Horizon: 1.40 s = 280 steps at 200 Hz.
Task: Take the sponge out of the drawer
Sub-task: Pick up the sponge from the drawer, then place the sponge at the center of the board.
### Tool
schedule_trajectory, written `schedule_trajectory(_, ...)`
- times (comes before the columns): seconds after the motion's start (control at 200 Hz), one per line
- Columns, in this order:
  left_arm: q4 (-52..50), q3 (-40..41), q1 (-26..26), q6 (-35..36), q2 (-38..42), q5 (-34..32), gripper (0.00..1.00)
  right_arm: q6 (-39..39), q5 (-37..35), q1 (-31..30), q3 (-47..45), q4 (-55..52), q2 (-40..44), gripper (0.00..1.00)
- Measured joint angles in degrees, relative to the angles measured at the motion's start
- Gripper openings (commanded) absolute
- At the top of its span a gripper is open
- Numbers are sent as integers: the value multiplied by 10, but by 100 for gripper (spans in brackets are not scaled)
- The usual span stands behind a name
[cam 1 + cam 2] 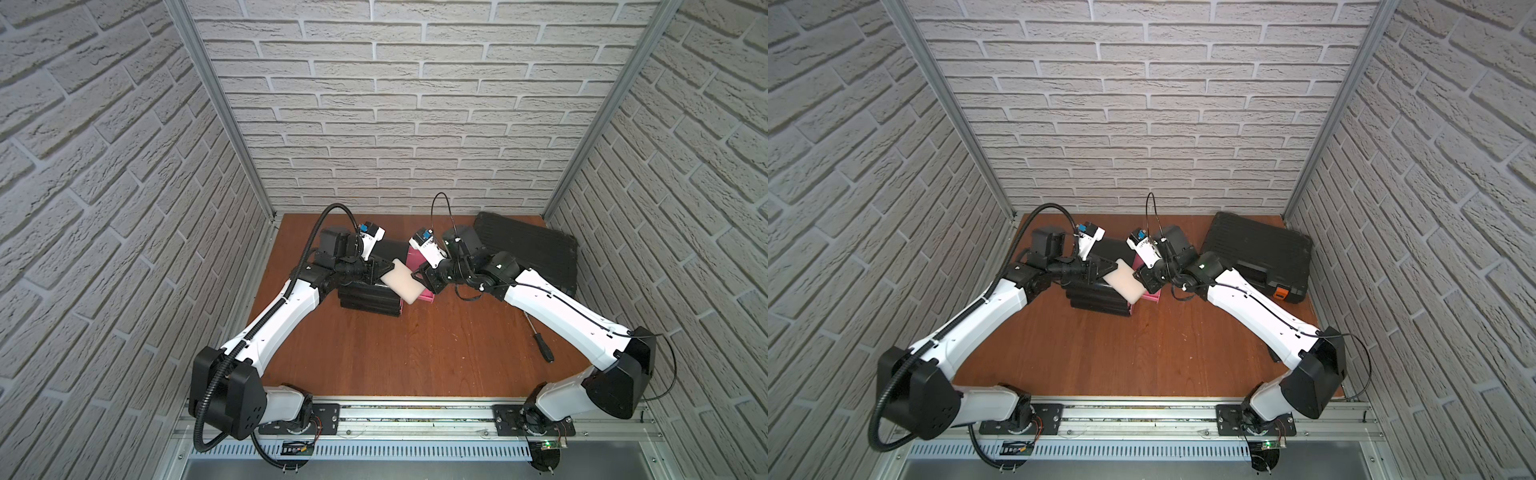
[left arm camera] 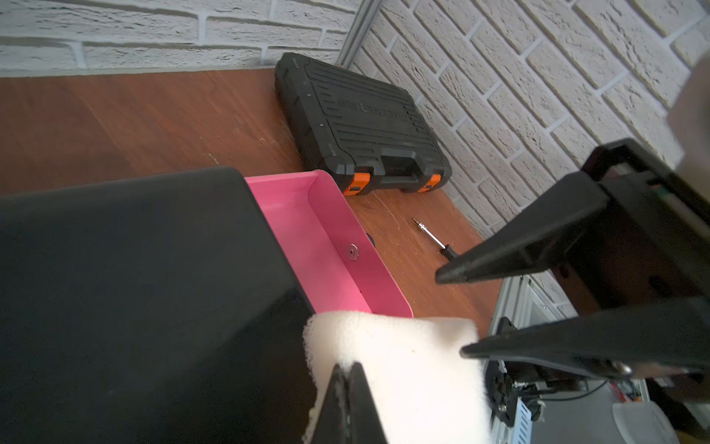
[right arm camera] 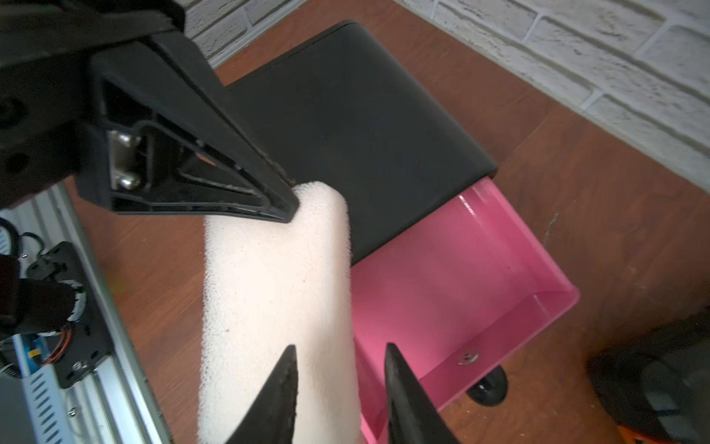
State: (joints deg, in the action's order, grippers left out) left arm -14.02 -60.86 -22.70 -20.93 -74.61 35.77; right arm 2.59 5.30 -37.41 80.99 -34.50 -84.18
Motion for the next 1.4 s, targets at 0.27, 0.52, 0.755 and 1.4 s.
schedule_trajectory(0.27, 88, 147, -86, -148, 129, -177, 0, 92, -116, 2, -77, 43, 108, 59)
schedule_trajectory(0.52, 188, 292, -255, -258, 197, -393, 0, 163, -147, 2, -143, 91, 151, 59)
schedule_trajectory(0.755, 346, 340, -372, -350, 15, -544, 0, 196, -147, 2, -170, 102, 145, 59)
schedule_trajectory(1.4, 558, 232, -465, -452, -282, -685, 0, 210, -173, 2, -235, 104, 231, 59)
